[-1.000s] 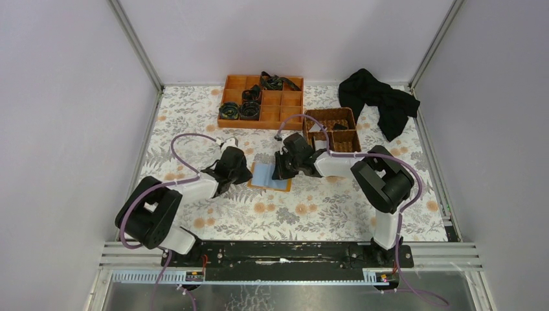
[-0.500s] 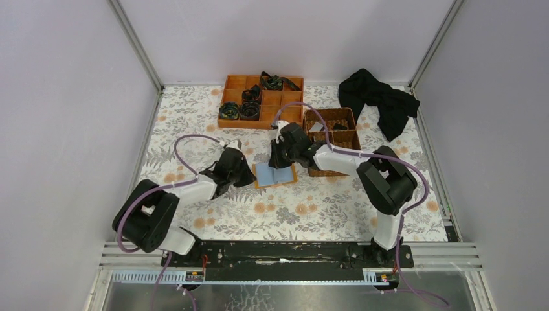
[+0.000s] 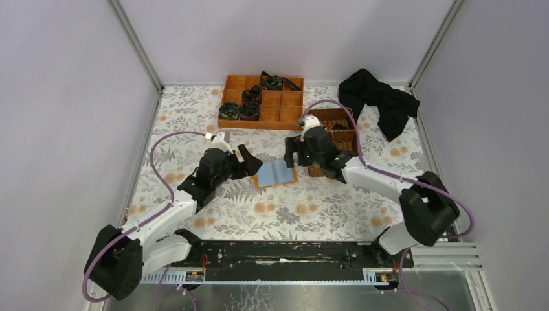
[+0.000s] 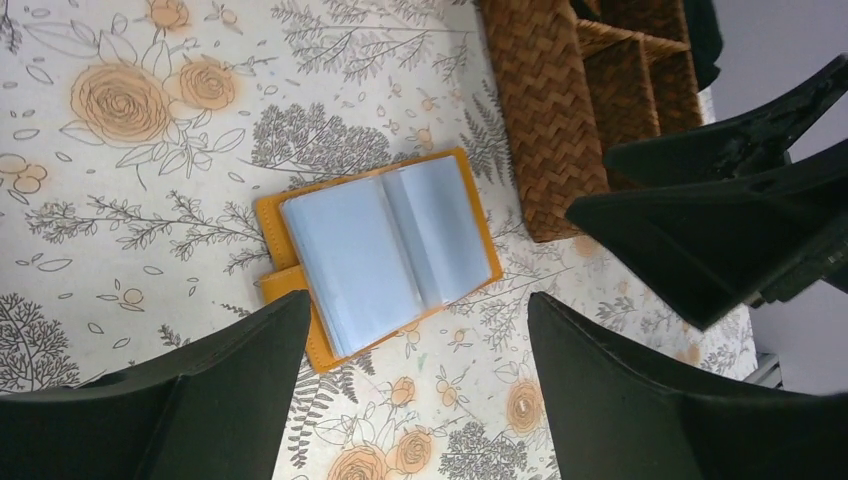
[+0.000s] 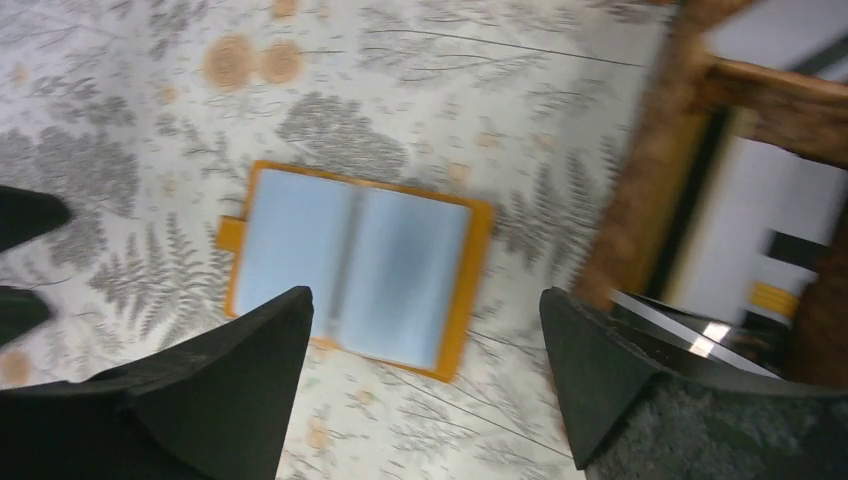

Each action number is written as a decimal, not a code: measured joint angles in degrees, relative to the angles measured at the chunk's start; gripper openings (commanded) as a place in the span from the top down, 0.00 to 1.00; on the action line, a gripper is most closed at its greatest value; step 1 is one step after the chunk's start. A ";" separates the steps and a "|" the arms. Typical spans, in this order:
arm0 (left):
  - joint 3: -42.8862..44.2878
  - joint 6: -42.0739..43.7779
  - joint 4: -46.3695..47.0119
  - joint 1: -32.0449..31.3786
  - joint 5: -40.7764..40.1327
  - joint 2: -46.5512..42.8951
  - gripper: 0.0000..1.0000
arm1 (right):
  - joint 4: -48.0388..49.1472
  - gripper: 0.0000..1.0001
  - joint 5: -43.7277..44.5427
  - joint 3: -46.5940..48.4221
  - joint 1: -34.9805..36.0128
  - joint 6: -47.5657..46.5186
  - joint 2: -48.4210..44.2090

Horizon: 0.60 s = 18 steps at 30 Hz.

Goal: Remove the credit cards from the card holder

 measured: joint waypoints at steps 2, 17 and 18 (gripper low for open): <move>-0.50 0.28 0.61 0.00 0.07 -1.68 0.12 | 0.42 0.07 1.57 -3.69 -1.97 -0.20 -3.85; -2.97 0.74 2.71 -0.02 0.94 -4.63 0.11 | 0.33 0.01 9.90 -16.13 -22.80 2.27 -24.17; -2.95 0.76 2.71 -0.02 0.98 -4.48 0.11 | 0.35 0.01 9.53 -17.07 -24.98 3.06 -25.05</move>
